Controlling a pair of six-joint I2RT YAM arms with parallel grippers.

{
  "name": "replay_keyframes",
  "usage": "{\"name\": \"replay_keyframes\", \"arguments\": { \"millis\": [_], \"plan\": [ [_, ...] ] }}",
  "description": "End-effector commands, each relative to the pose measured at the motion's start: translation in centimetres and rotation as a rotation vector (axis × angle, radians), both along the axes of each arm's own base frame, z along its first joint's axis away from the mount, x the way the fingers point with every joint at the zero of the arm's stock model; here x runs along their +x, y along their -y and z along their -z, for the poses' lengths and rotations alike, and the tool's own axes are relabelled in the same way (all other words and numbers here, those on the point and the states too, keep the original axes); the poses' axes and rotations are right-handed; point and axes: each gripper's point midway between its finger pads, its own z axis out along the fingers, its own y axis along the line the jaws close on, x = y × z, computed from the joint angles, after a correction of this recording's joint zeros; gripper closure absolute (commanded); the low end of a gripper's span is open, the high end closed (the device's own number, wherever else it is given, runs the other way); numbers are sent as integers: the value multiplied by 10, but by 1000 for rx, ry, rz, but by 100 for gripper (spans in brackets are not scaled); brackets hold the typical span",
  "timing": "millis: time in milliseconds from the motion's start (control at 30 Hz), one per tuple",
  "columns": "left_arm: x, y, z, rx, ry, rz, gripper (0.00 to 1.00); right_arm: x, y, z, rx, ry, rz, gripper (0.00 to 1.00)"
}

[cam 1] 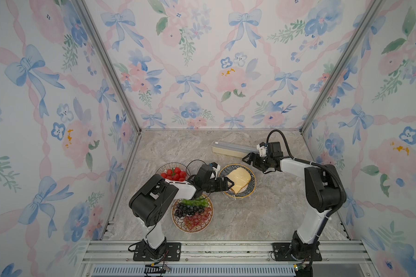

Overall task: Wrap the plate with plastic wrap
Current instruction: Cover the plate with plastic wrap.

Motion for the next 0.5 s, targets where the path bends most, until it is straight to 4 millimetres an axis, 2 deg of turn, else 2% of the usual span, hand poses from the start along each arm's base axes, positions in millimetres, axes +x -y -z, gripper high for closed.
{"name": "replay_keyframes", "arguments": {
  "millis": [0, 133, 200, 333, 467],
  "plan": [
    [3, 2, -7, -24, 22, 0, 7, 7, -22, 8, 41, -22, -23, 7],
    [3, 4, -8, -28, 19, 4, 7, -4, -46, 16, 124, -65, -75, 9],
    [3, 5, -9, -32, 21, 8, 7, -11, -57, 14, 194, -83, -121, 16],
    [3, 6, -8, -31, 18, 9, 7, -26, -65, 3, 248, -71, -218, 22],
    [5, 6, -7, -27, 19, 5, 7, -32, -68, -17, 287, -10, -328, 32]
  ]
}}
